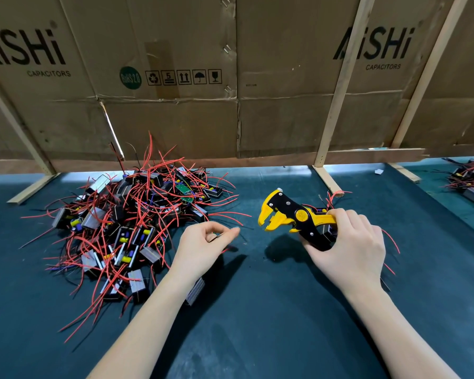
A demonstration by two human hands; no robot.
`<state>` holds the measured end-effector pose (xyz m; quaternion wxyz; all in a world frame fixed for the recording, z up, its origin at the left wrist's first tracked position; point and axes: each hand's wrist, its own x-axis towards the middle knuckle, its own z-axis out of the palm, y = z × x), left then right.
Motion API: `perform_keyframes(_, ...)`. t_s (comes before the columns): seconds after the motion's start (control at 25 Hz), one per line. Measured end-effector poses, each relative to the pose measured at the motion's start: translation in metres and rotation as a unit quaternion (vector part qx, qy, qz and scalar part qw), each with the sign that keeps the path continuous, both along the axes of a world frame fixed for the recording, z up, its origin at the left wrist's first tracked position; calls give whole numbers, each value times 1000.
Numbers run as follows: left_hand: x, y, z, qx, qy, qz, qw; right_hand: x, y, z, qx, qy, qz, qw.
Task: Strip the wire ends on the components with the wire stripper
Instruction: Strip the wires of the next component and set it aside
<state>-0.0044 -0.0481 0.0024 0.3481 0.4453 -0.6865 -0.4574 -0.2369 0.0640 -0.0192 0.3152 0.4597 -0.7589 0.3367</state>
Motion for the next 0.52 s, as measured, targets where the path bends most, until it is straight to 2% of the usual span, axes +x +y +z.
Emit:
perform_keyframes(0.08,4,-3,4,66,19,-25,997,0,0,1,0,-1,1,1000)
perform_keyframes(0.16,11,-7,7,92,-10,-71,993,-1,0,1,2,1,2,1000)
perform_keyframes(0.4,20,-4,11,61,-144,-106,982,0,-1,-1,19,16,-1,1000)
perform_keyframes(0.52,17,-1,13,50,-115,-117,985,3,-1,-2,25,27,2,999)
